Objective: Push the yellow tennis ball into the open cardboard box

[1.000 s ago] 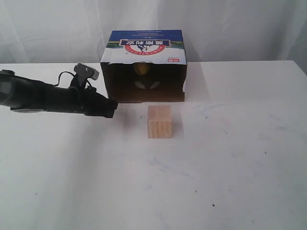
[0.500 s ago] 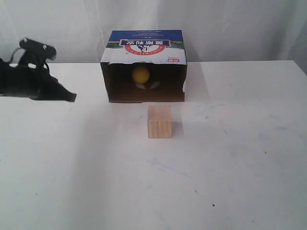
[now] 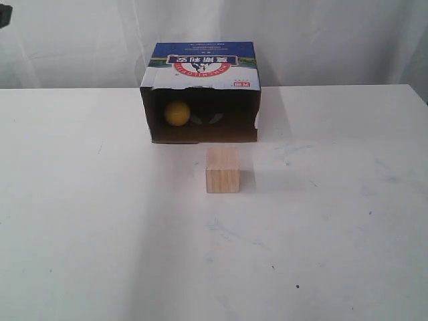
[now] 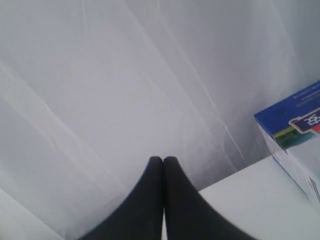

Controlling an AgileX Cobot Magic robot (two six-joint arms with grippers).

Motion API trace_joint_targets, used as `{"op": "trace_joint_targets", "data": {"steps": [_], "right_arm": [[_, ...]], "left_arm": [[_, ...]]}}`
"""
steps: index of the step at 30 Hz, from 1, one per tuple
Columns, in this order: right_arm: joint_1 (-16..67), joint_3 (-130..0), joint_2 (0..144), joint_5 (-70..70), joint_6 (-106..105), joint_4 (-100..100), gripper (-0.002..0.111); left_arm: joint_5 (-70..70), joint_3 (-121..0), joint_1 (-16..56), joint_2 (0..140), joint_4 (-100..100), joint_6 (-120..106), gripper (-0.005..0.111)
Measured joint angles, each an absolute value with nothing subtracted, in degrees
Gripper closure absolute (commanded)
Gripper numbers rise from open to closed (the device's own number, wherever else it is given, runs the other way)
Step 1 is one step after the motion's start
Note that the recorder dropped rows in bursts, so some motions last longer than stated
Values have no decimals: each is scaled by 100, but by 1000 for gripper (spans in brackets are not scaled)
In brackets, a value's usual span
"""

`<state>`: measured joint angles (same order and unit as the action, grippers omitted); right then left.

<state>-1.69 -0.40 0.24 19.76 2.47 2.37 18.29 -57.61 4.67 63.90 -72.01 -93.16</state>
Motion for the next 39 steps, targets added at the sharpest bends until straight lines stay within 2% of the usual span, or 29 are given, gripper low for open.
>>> {"op": "trace_joint_targets", "data": {"steps": [6,13,16,23,26,29,34,39], "right_arm": [[-169,-40,24,1976,247,237,108],[-169,-40,24,1976,247,237,108],[-169,-40,24,1976,247,237,108],[-169,-40,24,1976,247,237,108],[-169,-40,24,1976,247,237,108],[-169,-40,24,1976,247,237,108],[-169,-40,24,1976,247,237,108],[-169,-40,24,1976,247,237,108]], "left_arm": [[1060,-5213,467,5955,-6875,-8427,107],[-2213,-4803,467,5775,-6922,-8142,107],[-2747,-4803,467,5681,-6934,-8126,107],[-2857,-4803,467,5653,-6853,-8018,107],[-2627,-4690,467,5532,-6232,-7568,107],[-2373,-4510,467,5290,-4688,-6263,107],[-1198,-3847,467,4475,-1204,-2159,107],[-582,-3139,458,3477,285,-439,107]]}}
